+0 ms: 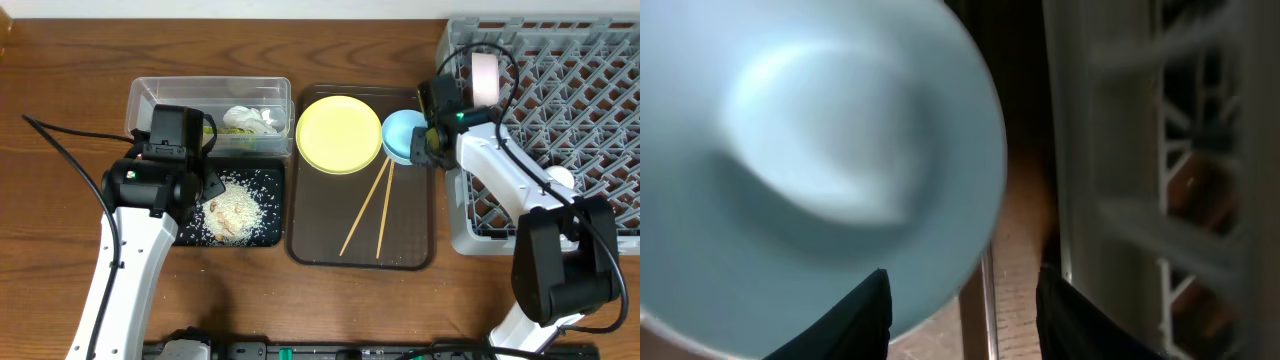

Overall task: Sort waste into correct bins and load items into the dishwasher rack
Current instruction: 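Move the right gripper back to the light-blue bowl and grasp it, then carry the light-blue bowl right and set it in the dish rack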

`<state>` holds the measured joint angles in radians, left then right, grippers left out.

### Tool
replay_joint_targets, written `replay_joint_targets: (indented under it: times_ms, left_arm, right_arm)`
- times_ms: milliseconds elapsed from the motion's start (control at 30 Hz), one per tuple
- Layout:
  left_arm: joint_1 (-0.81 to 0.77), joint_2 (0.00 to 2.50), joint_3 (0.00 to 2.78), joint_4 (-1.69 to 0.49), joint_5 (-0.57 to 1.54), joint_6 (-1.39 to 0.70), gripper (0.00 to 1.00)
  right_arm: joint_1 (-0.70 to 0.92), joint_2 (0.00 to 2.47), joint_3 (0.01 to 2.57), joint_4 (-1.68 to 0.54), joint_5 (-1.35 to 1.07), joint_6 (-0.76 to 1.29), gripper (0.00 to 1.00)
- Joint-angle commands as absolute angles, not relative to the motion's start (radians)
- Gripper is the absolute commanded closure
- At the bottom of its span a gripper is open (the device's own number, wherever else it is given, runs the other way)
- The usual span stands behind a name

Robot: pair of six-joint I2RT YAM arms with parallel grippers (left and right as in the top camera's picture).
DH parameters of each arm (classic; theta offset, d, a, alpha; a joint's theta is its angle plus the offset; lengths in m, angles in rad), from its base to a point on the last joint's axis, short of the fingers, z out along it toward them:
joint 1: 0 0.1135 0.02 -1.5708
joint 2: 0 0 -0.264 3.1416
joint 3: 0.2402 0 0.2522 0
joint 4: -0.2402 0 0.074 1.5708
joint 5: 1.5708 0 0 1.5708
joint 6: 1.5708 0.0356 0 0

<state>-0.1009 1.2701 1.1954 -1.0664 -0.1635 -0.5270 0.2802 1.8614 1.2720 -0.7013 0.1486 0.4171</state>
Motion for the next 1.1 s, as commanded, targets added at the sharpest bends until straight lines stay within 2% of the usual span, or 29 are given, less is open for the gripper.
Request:
replay_joint_targets:
  times_ms: [0,267,400,500,600,833,1067]
  left_arm:
    - [-0.097,1.275,1.199,-1.069,-0.166,-0.536,0.4]
    - [-0.097,1.275,1.199,-1.069,-0.166,-0.536,0.39]
    - [-0.097,1.275,1.199,-1.069,-0.166,-0.536,0.39]
    - [-0.097,1.275,1.199,-1.069,-0.166,-0.536,0.4]
    - [-0.097,1.275,1.199,-1.069,-0.166,-0.536,0.4]
    - [-0.097,1.275,1.199,-1.069,-0.166,-0.536,0.4]
    - [-0.097,1.275,1.199,-1.069,-0.166,-0.536,0.4]
  right_arm:
    - [0.289,1.869,1.219,-0.671,0.142,0.476,0.57]
    - [0.289,1.868,1.194,-0.569,0.157,0.474,0.68]
    - [0.289,1.868,1.194,-0.517,0.157,0.474,0.89]
    - [0.289,1.867,1.194,-0.5,0.157,0.474,0.96]
    - [0.289,1.864,1.195,-0.497,0.177,0.473,0.99]
    - [0.282,1.766,1.209,-0.499,0.265,0.35,0.99]
    - [0.249,1.583,1.212,-0.339,0.345,0.037,0.99]
